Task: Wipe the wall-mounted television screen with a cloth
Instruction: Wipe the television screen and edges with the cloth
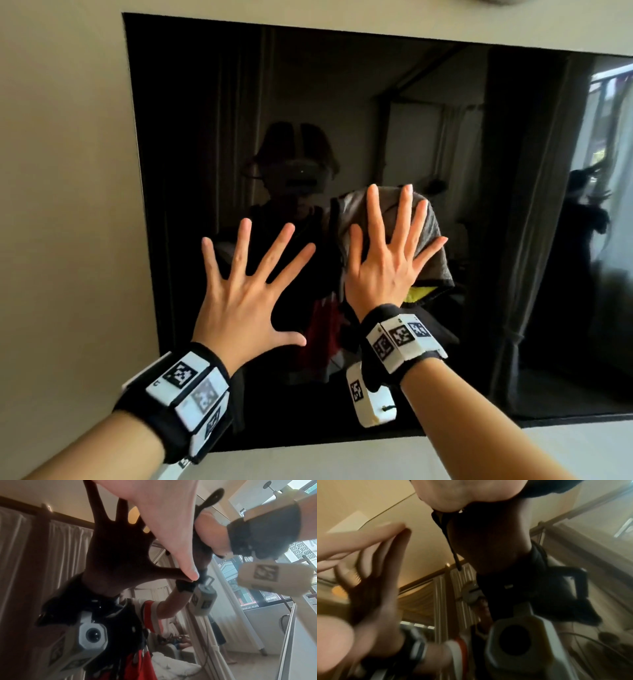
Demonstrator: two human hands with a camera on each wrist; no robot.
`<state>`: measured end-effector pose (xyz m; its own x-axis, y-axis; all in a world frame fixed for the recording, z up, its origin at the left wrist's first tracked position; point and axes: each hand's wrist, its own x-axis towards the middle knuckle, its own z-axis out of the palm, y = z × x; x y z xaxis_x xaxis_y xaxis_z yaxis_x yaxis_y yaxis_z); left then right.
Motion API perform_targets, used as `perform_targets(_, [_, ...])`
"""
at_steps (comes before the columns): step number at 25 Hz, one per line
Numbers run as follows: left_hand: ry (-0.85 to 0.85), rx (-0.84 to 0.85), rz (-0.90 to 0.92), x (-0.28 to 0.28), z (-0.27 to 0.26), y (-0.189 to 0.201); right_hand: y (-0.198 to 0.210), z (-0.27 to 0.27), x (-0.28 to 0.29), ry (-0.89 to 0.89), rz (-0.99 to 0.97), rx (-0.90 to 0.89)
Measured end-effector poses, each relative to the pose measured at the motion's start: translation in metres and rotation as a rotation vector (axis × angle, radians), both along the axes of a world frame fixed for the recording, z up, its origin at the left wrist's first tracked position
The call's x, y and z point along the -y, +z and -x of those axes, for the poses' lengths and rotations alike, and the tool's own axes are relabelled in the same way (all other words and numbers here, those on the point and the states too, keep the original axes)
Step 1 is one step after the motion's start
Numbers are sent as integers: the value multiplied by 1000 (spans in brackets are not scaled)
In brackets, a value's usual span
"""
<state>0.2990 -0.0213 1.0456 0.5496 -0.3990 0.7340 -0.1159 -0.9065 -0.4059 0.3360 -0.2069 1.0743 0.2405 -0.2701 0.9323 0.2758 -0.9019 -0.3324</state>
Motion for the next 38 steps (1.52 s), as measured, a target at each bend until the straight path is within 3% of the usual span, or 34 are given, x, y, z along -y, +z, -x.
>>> perform_targets(2, [-9, 1, 2, -1, -2, -1, -12, 1, -12, -11, 170, -20])
perform_targets(4, [-12, 0, 15, 0, -2, -2, 14, -2, -9, -13, 272, 29])
perform_targets(6, [-27, 7, 23, -3, -2, -2, 37, -2, -4, -16, 164, 49])
perform_targets(8, [-49, 11, 16, -12, 0, -3, 25, -1, -5, 7, 51, 46])
perform_targets(11, [-45, -6, 17, -36, 4, -11, -1, 2, -23, -22, 170, -6])
perform_targets(15, [-4, -41, 83, -58, 7, -21, 49, 0, -44, 13, 94, 45])
perform_targets(20, [2, -36, 99, -62, 4, -23, -13, 4, -50, -13, 433, 27])
perform_targets(25, [-26, -34, 124, -60, 7, -44, 33, 5, -70, 26, 368, 54])
perform_targets(31, [26, -141, 259, -44, 14, -100, -26, 12, -52, -5, 679, 10])
perform_targets(35, [12, -121, 271, -43, 7, -101, 23, 5, -65, -23, 572, 53])
perform_targets(38, [21, -94, 281, -43, 6, -103, 3, 7, -66, 31, 711, 57])
